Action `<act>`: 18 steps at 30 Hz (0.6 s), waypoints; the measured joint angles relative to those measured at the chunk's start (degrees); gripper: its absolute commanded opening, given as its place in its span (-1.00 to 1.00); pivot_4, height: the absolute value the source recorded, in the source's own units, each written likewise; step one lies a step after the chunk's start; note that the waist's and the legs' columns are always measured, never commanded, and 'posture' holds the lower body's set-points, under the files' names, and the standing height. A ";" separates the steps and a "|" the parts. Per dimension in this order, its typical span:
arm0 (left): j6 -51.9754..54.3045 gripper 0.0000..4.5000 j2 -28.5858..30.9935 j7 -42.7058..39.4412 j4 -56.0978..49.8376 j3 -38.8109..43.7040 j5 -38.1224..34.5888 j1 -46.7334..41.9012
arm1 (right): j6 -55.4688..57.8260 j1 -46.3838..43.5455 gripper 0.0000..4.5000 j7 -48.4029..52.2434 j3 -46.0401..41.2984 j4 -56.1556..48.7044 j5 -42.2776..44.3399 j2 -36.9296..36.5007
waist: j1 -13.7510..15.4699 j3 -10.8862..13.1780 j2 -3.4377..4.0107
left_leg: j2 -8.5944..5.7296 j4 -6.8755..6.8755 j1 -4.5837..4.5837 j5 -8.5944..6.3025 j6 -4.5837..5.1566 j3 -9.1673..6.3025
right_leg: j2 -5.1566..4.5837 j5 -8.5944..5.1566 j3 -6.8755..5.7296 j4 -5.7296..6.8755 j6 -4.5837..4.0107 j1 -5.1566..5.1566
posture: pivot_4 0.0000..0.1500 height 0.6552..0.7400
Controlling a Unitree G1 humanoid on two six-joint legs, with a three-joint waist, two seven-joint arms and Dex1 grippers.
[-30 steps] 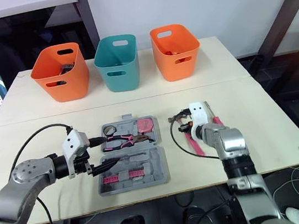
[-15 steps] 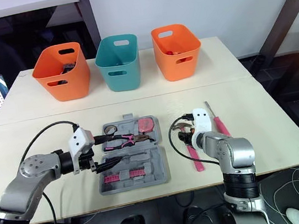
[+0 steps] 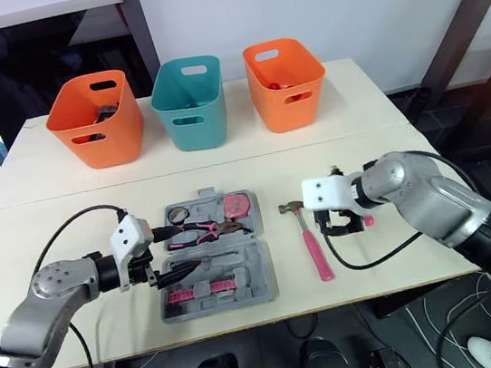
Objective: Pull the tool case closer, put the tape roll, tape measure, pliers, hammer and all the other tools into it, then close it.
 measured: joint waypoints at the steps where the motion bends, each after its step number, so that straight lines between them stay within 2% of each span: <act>1: -0.33 1.00 0.37 -0.18 -0.12 0.72 -0.16 0.81 | -7.20 -2.23 0.97 1.15 1.65 3.95 -2.89 1.40 | -0.32 0.00 0.00 | 0.00 0.01 0.00 0.00 -0.01 0.01 | 0.00 0.04 0.02 0.02 0.05 0.00 | 1.00 1.00; 4: -0.61 1.00 1.06 -0.41 -0.91 2.74 -0.77 2.80 | -24.82 -7.78 0.97 2.12 5.04 14.63 -9.94 6.30 | -0.66 0.01 -0.02 | 0.00 0.02 0.00 0.01 -0.02 0.01 | 0.00 0.13 0.03 0.08 0.15 0.00 | 1.00 1.00; 7: -0.63 1.00 1.31 -0.08 -2.86 4.72 -1.29 5.35 | -37.12 -11.68 0.97 0.45 7.64 25.06 -16.27 11.78 | -0.53 0.02 -0.03 | 0.00 0.01 0.01 0.01 -0.02 0.02 | 0.00 0.26 0.04 0.10 -0.05 -0.01 | 1.00 1.00; 16: 0.60 1.00 1.37 2.80 -8.07 7.69 -1.93 10.97 | -56.94 -18.15 0.97 -8.03 13.19 43.06 -31.63 23.01 | 0.08 0.02 -0.03 | 0.00 0.00 0.08 0.12 -0.21 0.00 | 0.02 0.27 0.06 0.22 -0.12 0.02 | 1.00 1.00; 18: 0.87 1.00 1.42 3.12 -8.76 8.15 -1.92 11.66 | -59.59 -19.73 0.73 -10.04 14.26 45.41 -34.72 24.61 | -0.10 0.02 -0.02 | 0.00 0.01 0.13 0.14 -0.25 -0.01 | 0.02 0.24 0.07 0.24 -0.26 0.05 | 1.00 1.00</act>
